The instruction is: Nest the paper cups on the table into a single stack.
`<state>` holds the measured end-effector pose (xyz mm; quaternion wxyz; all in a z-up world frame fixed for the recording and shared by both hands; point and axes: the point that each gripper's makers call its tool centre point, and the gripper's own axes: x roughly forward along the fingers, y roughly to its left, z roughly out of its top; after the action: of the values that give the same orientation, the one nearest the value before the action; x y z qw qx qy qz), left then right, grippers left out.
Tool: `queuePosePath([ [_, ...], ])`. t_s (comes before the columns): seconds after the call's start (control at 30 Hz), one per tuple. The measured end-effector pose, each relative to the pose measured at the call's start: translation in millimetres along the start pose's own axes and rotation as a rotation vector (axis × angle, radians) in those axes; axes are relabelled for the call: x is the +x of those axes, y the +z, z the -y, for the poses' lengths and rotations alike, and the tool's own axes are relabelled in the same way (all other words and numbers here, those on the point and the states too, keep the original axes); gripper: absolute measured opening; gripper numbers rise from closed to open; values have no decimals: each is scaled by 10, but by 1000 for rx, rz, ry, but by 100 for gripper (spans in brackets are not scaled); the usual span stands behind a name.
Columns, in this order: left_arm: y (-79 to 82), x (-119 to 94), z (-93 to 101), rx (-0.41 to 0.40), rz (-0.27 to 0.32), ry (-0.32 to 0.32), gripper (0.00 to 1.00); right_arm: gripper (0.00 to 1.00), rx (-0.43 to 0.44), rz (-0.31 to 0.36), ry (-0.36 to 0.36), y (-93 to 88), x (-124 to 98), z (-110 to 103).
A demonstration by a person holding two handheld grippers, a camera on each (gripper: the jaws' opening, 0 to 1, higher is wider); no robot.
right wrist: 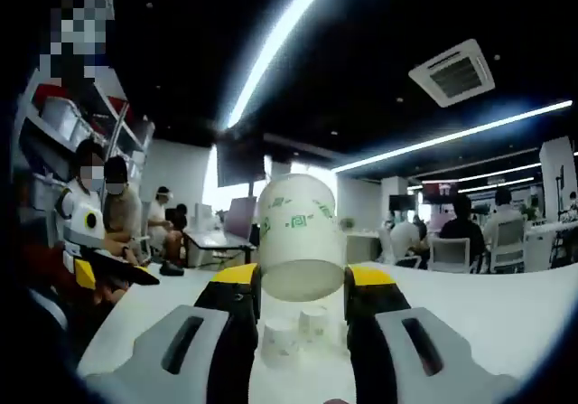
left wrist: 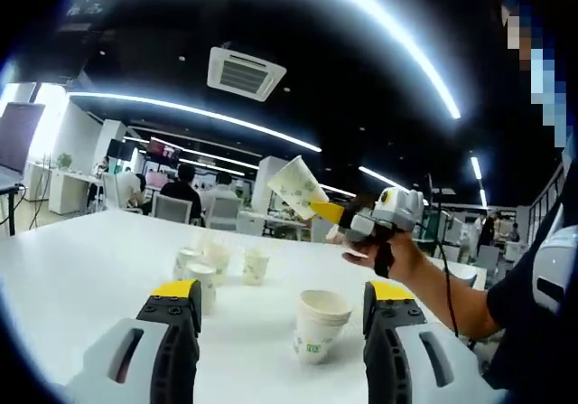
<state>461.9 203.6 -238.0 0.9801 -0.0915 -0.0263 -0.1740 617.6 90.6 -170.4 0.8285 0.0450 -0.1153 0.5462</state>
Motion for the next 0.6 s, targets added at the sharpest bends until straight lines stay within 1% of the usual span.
queuePosePath([
  [0.03, 22, 9, 21, 3, 4, -5, 78, 38, 4, 9, 2, 28, -15, 0],
  [0.1, 46, 22, 47, 7, 8, -11, 78, 38, 23, 30, 29, 87, -26, -52],
  [0.13, 69, 39, 77, 9, 12, -19, 78, 38, 54, 53, 56, 165, -38, -95],
  [0.3, 139, 79, 152, 19, 21, -32, 78, 38, 95, 126, 128, 452, -60, -212],
  [0.4, 243, 96, 198, 18, 41, -41, 77, 38, 133, 192, 212, 678, -84, -323],
  [0.47, 320, 110, 226, 24, 55, -44, 77, 38, 150, 220, 256, 776, -101, -377],
  [0.5, 363, 119, 244, 23, 63, -47, 77, 38, 156, 236, 278, 818, -114, -407],
  [0.6, 491, 148, 307, 12, 92, -63, 76, 38, 182, 264, 317, 884, -148, -455],
])
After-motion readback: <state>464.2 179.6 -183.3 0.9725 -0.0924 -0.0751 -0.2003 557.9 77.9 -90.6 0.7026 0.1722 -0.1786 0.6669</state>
